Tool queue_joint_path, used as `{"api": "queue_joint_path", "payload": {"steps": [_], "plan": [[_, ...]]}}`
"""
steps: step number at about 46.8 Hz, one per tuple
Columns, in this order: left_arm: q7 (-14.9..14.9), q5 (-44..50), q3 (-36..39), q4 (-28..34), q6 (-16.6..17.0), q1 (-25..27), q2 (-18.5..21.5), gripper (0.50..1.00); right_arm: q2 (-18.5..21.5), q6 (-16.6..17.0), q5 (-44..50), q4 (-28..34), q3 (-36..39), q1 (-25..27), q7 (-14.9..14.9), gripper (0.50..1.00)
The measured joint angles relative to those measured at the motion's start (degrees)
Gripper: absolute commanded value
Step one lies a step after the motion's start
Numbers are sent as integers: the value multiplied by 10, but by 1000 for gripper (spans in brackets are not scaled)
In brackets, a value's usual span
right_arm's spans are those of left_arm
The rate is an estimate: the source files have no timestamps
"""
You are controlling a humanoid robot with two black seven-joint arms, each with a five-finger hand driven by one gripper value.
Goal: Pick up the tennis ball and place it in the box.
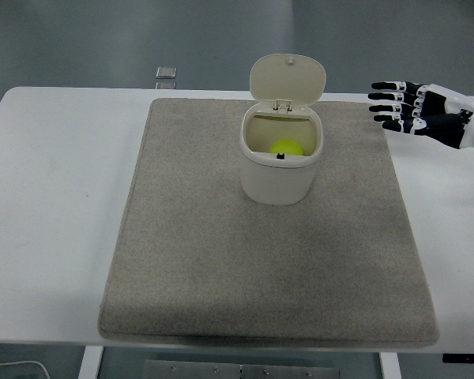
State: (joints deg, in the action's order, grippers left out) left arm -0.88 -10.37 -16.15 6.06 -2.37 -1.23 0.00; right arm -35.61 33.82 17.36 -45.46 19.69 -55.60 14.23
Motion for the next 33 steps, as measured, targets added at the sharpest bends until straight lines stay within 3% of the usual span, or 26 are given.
{"api": "queue_joint_path", "payload": {"steps": [7,14,21,33], "plan": [[0,0,0,0,0,0,0,992,39,-42,-61,29,1,1,-36,895],[0,0,0,0,0,0,0,992,74,-105,-149,37,2,1,-73,895],[0,0,0,0,0,0,0,992,96,-155,-230,49,4,0,-91,895],[0,0,0,0,0,0,0,992,119,-164,-321,76,37,8,-105,893]]}}
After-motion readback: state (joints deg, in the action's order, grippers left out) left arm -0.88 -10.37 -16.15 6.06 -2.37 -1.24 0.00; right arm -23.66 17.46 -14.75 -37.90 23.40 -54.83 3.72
